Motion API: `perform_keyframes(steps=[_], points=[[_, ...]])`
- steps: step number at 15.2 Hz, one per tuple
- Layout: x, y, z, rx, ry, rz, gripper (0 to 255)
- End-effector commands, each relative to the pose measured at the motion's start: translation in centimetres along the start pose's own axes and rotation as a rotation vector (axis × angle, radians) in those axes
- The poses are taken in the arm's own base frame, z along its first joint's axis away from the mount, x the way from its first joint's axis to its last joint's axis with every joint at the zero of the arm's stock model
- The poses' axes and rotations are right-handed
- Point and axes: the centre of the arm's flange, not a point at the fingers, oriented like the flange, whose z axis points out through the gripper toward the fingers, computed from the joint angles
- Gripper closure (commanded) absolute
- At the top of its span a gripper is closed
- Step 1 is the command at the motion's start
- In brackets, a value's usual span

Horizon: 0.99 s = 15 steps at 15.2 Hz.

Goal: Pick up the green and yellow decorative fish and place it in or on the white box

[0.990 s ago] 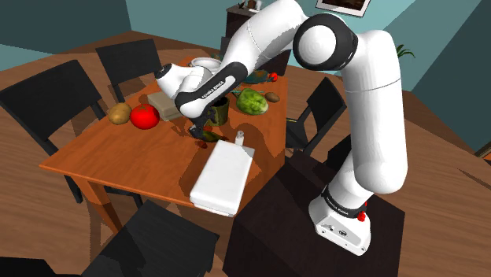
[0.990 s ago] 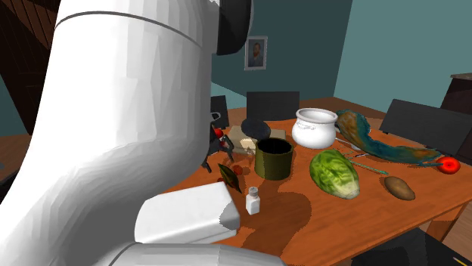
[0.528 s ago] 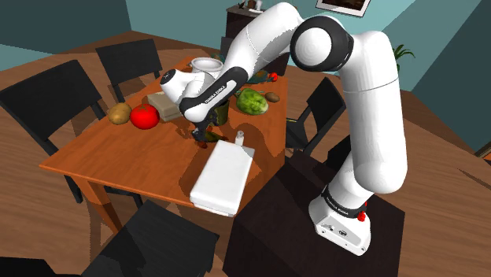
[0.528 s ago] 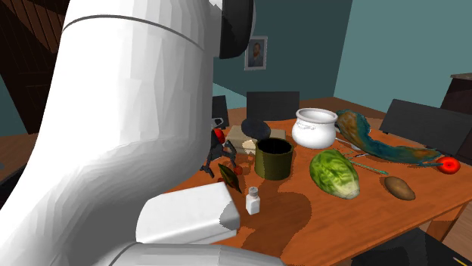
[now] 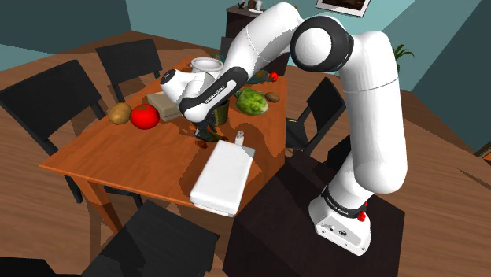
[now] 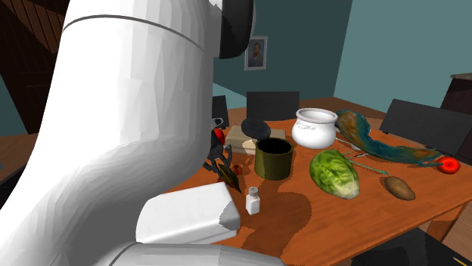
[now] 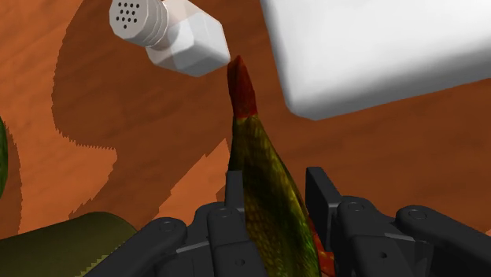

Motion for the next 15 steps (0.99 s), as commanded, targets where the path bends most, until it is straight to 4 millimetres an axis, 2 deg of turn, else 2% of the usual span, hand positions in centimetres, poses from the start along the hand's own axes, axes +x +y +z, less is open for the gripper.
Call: perform_keyframes(steps=[1,6,15], points=[[0.0,0.0,0.1,0.0,0.0,0.0,255],[0.0,0.0,0.0,0.0,0.0,0.0,255],[-1.2,2.0,-4.1,0.0,0.0,0.0,255]])
